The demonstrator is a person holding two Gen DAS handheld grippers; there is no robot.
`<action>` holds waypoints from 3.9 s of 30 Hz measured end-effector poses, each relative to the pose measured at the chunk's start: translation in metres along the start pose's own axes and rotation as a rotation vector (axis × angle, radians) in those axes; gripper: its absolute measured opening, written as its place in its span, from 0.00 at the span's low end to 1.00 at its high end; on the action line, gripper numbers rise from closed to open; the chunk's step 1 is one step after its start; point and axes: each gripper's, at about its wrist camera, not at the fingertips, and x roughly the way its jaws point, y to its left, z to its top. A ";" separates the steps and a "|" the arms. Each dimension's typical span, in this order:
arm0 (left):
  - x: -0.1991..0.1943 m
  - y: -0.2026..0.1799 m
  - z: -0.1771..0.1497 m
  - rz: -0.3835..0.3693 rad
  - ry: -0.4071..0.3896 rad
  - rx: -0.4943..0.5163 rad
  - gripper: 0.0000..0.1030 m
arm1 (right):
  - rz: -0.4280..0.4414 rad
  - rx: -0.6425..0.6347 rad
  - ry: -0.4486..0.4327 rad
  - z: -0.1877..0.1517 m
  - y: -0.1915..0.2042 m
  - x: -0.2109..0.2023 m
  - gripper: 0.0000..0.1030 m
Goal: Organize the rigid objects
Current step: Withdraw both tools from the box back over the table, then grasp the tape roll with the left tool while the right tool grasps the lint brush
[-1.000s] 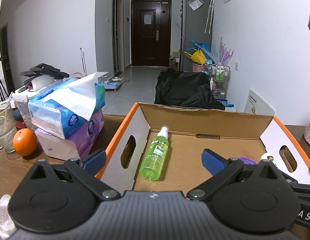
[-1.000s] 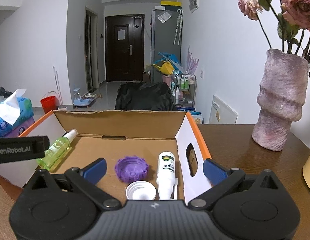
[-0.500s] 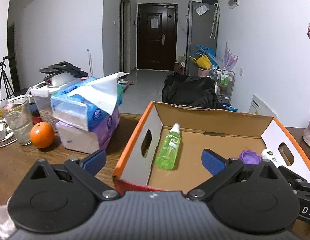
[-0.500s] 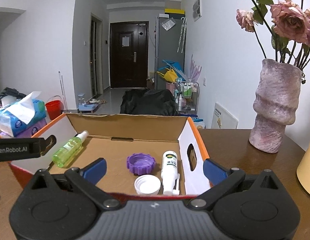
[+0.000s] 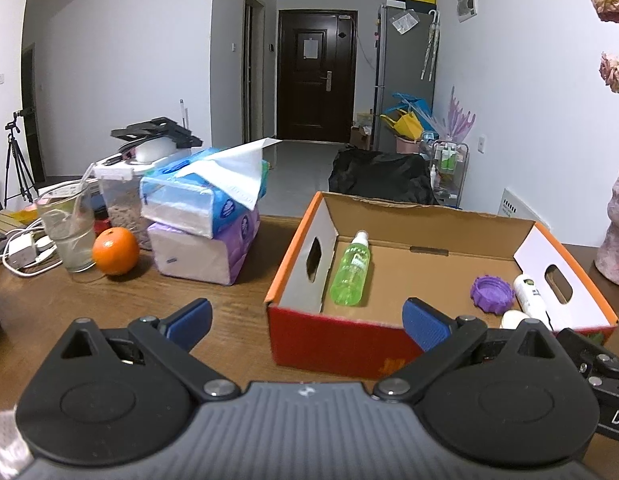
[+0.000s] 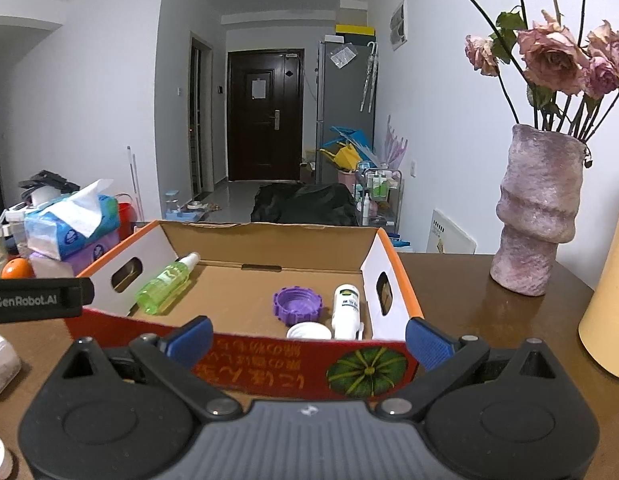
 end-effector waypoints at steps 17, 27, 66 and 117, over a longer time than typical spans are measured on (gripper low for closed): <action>-0.061 0.028 -0.034 0.012 0.002 -0.012 1.00 | 0.048 -0.023 -0.014 -0.031 0.016 -0.067 1.00; -0.106 0.041 -0.051 -0.001 -0.011 -0.015 1.00 | 0.067 -0.044 -0.020 -0.048 0.023 -0.105 1.00; -0.167 0.157 -0.131 0.033 0.149 0.037 1.00 | 0.098 -0.067 0.032 -0.098 0.030 -0.173 1.00; -0.142 0.159 -0.122 0.000 0.102 -0.060 0.43 | 0.064 -0.004 0.248 -0.111 0.054 -0.083 0.88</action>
